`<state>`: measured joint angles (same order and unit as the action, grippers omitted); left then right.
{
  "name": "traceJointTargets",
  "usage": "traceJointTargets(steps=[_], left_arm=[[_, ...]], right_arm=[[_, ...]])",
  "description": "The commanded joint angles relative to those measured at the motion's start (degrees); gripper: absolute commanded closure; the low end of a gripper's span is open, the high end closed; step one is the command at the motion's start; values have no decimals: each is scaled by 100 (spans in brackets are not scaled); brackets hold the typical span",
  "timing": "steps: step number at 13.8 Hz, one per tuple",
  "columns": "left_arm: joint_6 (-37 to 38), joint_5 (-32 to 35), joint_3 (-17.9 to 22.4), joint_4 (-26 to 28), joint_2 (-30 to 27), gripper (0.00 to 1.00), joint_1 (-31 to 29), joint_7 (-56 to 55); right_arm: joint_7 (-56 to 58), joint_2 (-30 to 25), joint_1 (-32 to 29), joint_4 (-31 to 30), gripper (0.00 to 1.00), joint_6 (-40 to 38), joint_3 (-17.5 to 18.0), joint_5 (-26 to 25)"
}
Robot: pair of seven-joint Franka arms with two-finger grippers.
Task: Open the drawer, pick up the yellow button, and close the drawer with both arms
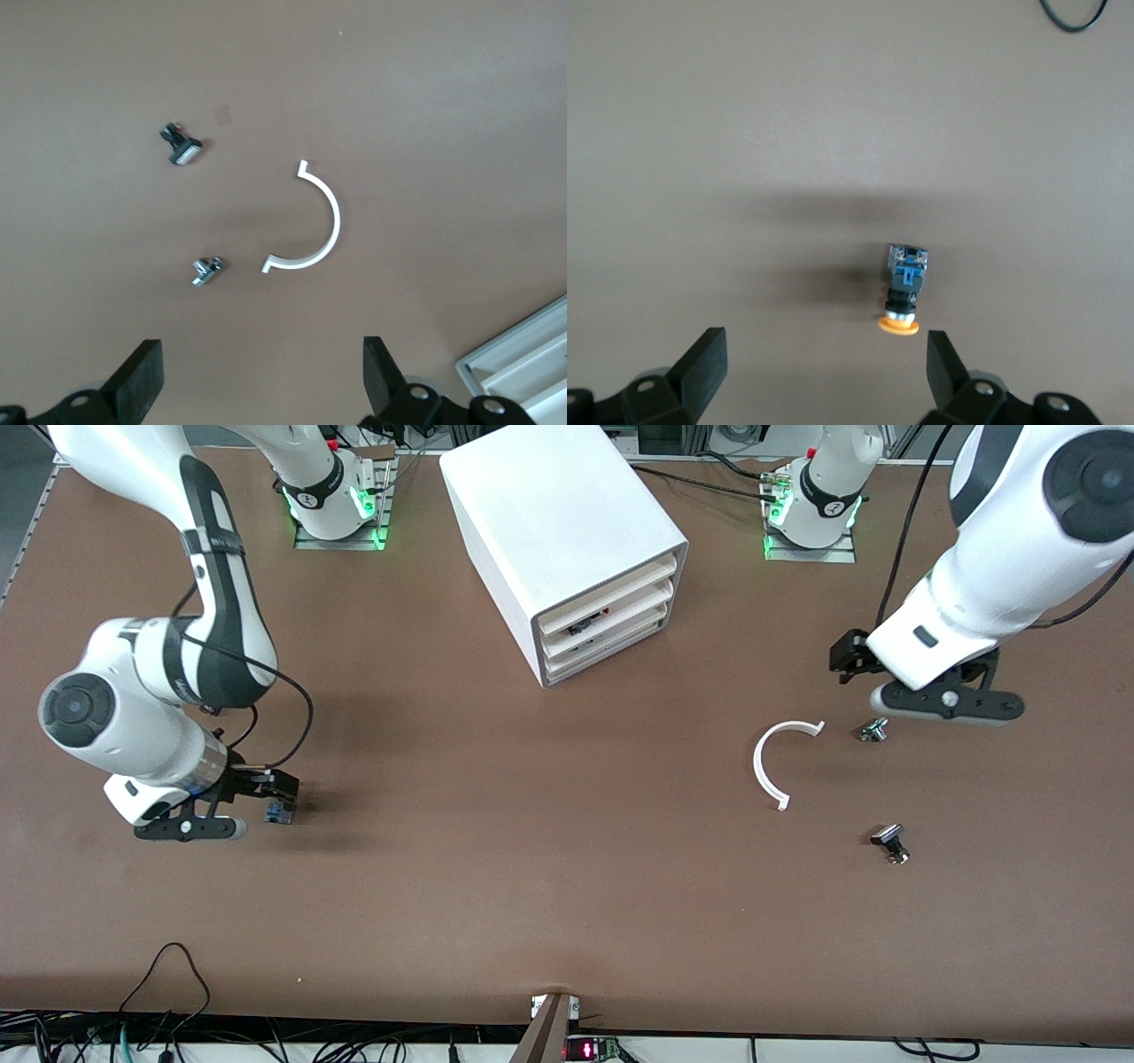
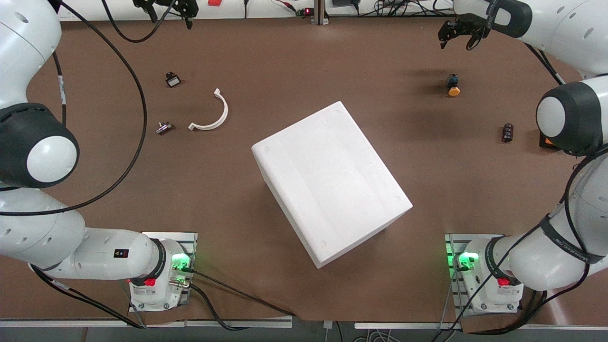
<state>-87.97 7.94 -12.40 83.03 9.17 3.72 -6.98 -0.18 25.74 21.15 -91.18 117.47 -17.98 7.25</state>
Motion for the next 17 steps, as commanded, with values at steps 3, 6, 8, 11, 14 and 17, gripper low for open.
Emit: traceJointTargets(steps=[3, 6, 8, 11, 14, 17], left_arm=[[-1465, -776, 976, 1758, -1223, 1, 147, 716], [-1769, -767, 968, 2209, -1541, 1, 138, 681], [-1399, -767, 985, 1920, -1305, 1, -2, 725], [-1337, -741, 959, 1795, -1260, 1, -64, 707], [-1188, -732, 924, 1734, -1251, 1, -64, 716], [-1188, -732, 924, 1716, -1233, 1, -56, 716]], right_arm=[[124, -868, 47, 39, 0, -865, 49, 49], [-34, -1272, 65, 153, 0, -1374, 49, 92], [-559, -1370, 21, 433, 0, -1761, 58, 49], [-747, -1370, -539, 1004, 0, -2420, 705, -4], [-764, -1449, -1523, 1190, 0, -2650, 1864, -415], [-816, -1572, -2122, 1191, 0, -2878, 2560, -751]])
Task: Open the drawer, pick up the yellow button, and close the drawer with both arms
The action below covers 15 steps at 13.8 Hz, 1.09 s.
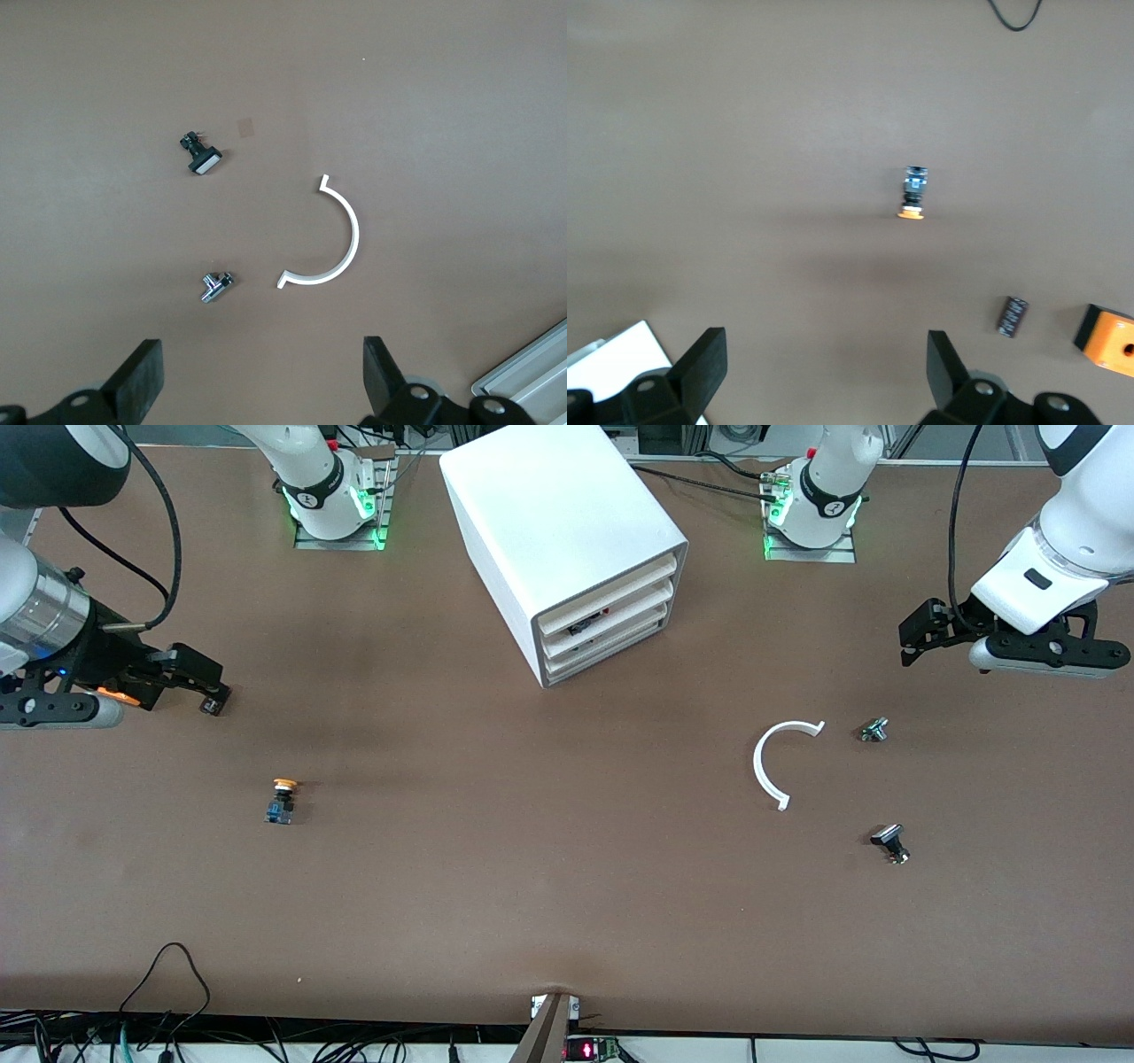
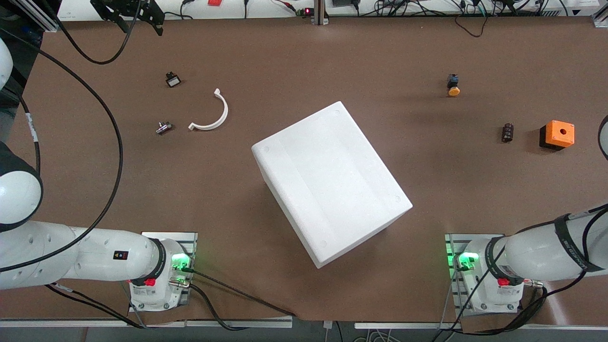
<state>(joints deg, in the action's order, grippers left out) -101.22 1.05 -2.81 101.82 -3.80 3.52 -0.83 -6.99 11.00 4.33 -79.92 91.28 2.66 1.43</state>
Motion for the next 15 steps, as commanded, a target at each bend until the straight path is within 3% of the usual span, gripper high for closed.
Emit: traceJointTargets(steps=[1, 8, 15], left_arm=[[137, -43, -36, -163, 55, 1, -36, 100], [137, -35, -53, -172, 64, 1, 17, 83], [146, -35, -53, -180, 64, 1, 17, 83]], right_arm=[[-188, -211, -607, 65, 0, -312, 664, -187], [-408, -555, -723, -348, 0, -418, 701, -319], [-347, -529, -609, -314, 0, -418, 639, -328]])
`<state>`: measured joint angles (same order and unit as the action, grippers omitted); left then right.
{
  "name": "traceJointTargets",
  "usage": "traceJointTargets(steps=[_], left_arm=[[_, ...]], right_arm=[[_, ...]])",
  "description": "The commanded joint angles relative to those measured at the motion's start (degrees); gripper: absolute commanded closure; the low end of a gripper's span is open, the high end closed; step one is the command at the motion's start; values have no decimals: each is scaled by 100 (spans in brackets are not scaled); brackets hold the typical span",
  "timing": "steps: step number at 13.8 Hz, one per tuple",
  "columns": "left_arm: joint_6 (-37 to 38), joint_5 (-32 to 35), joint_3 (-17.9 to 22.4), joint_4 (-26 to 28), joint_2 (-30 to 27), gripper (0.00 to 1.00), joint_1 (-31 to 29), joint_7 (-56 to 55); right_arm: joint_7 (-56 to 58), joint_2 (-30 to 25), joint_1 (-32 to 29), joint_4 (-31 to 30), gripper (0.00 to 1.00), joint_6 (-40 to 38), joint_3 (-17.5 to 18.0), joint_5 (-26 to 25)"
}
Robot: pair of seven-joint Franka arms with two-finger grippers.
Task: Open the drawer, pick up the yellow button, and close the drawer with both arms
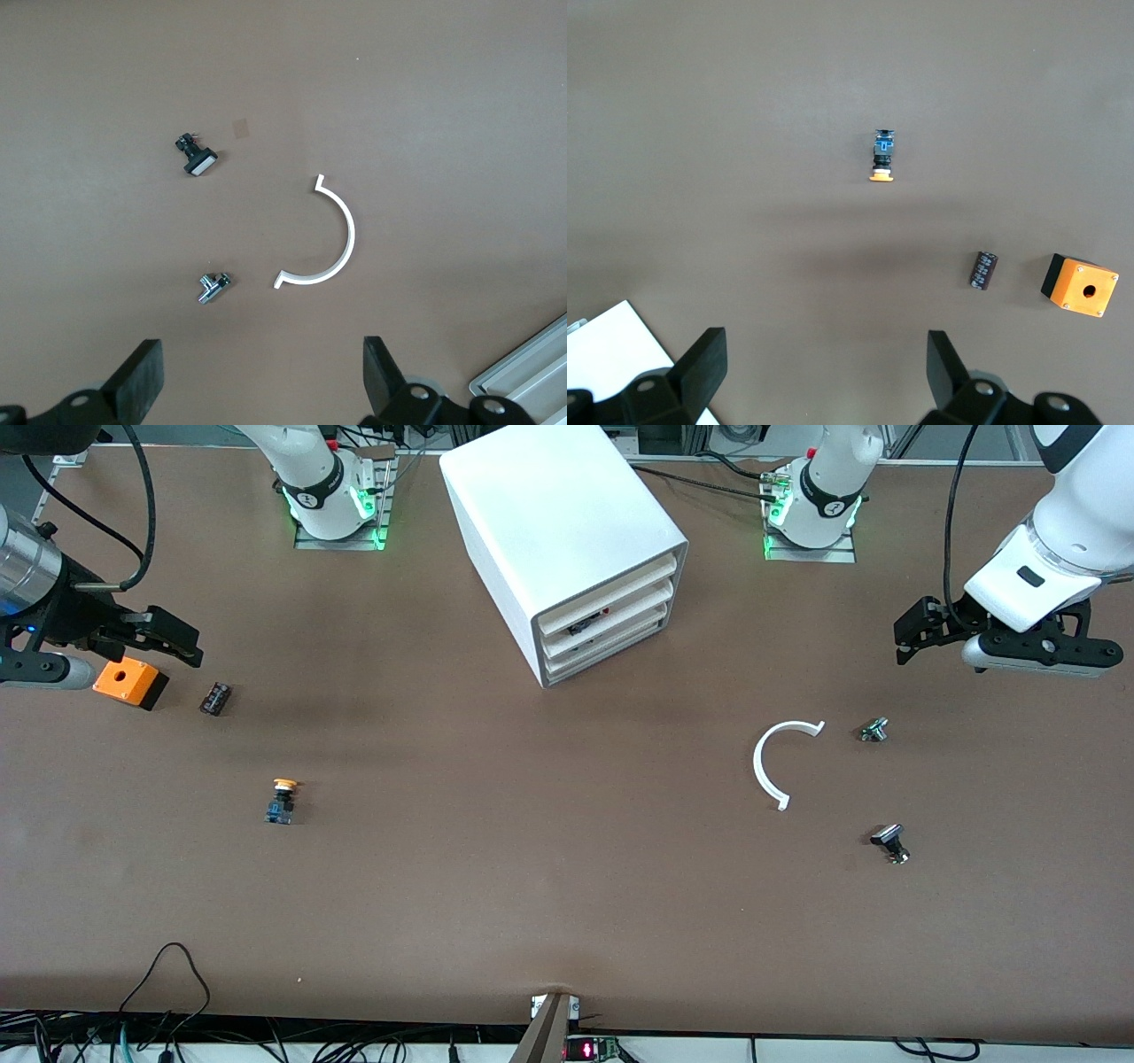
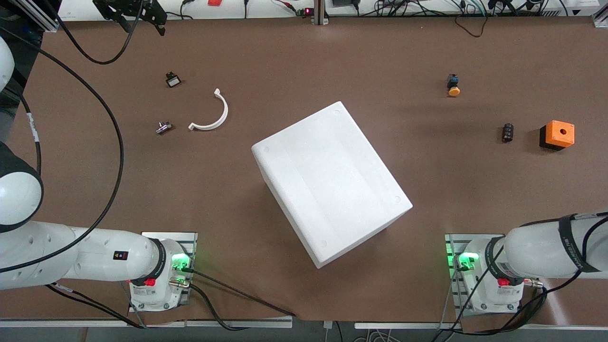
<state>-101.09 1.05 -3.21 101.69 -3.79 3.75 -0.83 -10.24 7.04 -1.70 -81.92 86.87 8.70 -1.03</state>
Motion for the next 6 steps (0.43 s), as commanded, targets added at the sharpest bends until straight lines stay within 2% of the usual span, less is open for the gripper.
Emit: traceJointTargets(steps=[1, 6], left_arm=[[133, -35, -13, -167, 63, 1, -5, 83], [133, -35, -22, -167, 63, 1, 3, 74]], right_arm=[[-39, -133, -5, -105, 0, 22, 44, -90], [-84, -107, -23, -96, 0, 58, 44, -55]])
